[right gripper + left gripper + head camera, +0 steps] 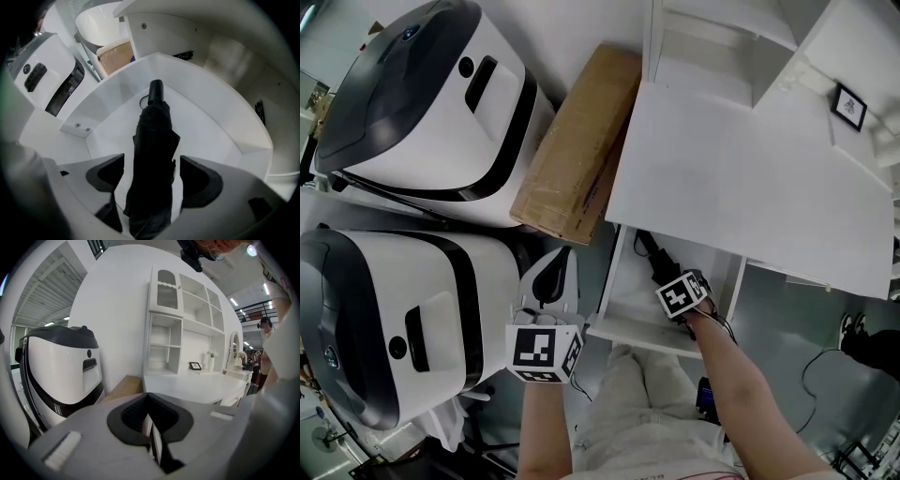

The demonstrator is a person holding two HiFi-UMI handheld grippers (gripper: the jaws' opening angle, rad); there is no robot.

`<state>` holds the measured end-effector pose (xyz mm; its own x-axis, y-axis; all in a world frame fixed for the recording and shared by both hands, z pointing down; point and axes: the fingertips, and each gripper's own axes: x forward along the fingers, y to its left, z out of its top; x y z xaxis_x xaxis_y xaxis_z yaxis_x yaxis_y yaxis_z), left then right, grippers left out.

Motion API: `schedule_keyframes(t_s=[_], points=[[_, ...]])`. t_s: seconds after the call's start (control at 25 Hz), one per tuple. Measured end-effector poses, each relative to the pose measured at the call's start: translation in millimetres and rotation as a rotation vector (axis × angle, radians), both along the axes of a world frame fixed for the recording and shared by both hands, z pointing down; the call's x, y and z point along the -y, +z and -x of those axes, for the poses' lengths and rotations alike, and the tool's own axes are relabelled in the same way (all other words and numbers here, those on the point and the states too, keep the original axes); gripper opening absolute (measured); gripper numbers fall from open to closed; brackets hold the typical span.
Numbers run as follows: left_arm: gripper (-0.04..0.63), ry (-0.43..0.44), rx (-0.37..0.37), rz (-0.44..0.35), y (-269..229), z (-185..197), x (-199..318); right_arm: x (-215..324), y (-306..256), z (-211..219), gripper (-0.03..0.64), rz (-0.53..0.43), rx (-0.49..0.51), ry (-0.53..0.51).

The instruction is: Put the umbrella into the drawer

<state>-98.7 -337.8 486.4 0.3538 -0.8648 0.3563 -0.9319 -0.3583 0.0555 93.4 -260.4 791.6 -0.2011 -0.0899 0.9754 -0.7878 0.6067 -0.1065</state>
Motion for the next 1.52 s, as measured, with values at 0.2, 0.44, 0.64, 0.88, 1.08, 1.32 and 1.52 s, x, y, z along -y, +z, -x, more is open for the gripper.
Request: schedule_keyframes(t_s=[0.2,0.44,0.64,0.88,1.08,1.32,1.52], points=[[0.002,0.016,-0.01,-0.018,-8,-6,0,0,-9,-4,0.356,-0.023,-0.015,0.015],[0.002,0.025,-0.013,-0.036,-19,-9,1,1,-27,-3,0.355,-0.041,0.009,0.034],[0.003,0.033,-0.022,-0.053,-30,-14,1,4,-43,-10,0.354,-0.046,0.025,0.043],[0.003,0.05,-0.033,-0.081,-45,-20,-1,8,-72,-5,0.348,-0.08,0.072,-0.008],[0.003,0.046,-0.027,-0.096,-57,-18,-1,11,-94,-4,0.205,-0.119,0.092,-0.025],[0.003,0.046,-0.039,-0.123,-72,-16,-4,19,-125,-8,0.008,-0.197,0.103,-0.059],[0.003,0.044,-0.04,-0.148,-83,-16,-7,24,-149,-11,0.006,-0.229,0.143,0.005]])
